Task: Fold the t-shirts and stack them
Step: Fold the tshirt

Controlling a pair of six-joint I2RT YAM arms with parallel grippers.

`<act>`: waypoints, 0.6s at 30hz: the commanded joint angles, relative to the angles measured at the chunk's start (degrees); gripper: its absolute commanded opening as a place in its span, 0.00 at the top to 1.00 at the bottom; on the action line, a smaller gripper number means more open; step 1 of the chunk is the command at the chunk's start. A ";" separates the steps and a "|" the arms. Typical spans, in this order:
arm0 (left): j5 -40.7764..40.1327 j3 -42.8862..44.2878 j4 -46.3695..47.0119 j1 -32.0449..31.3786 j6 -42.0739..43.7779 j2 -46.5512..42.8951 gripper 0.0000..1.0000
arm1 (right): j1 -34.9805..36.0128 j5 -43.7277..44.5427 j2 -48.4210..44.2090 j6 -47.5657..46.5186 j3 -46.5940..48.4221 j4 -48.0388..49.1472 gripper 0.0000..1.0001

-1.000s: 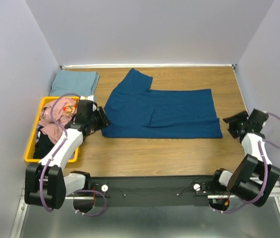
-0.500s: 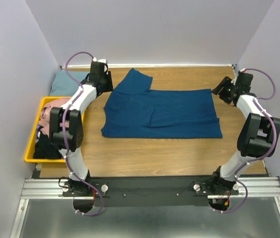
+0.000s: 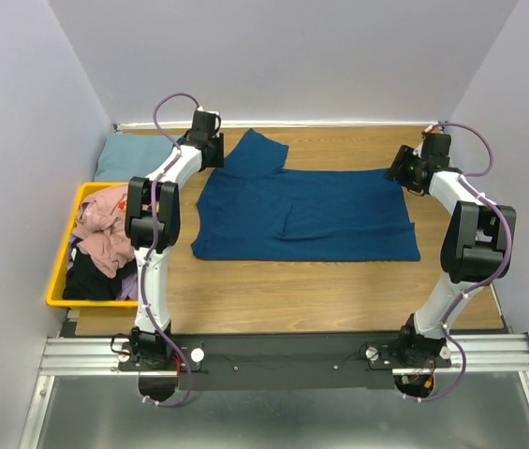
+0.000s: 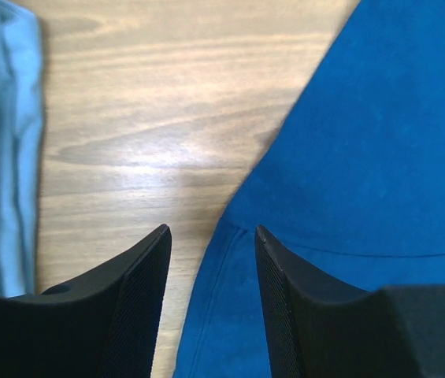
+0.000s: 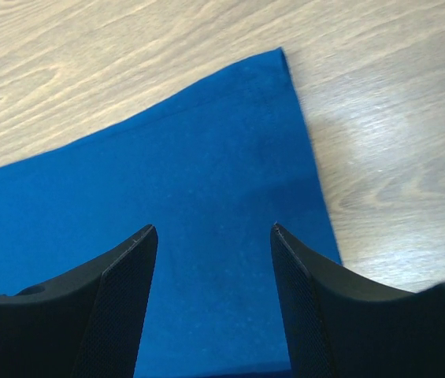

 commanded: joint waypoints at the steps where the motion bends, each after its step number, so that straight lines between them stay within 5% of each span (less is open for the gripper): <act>1: -1.56 1.39 -1.69 -0.51 1.08 2.62 0.45 | 0.12 3.68 0.48 -1.70 1.56 -0.95 0.34; 18: -0.42 5.43 -4.32 -0.95 2.57 7.38 0.67 | 0.91 5.79 4.08 -5.04 5.07 -0.86 0.34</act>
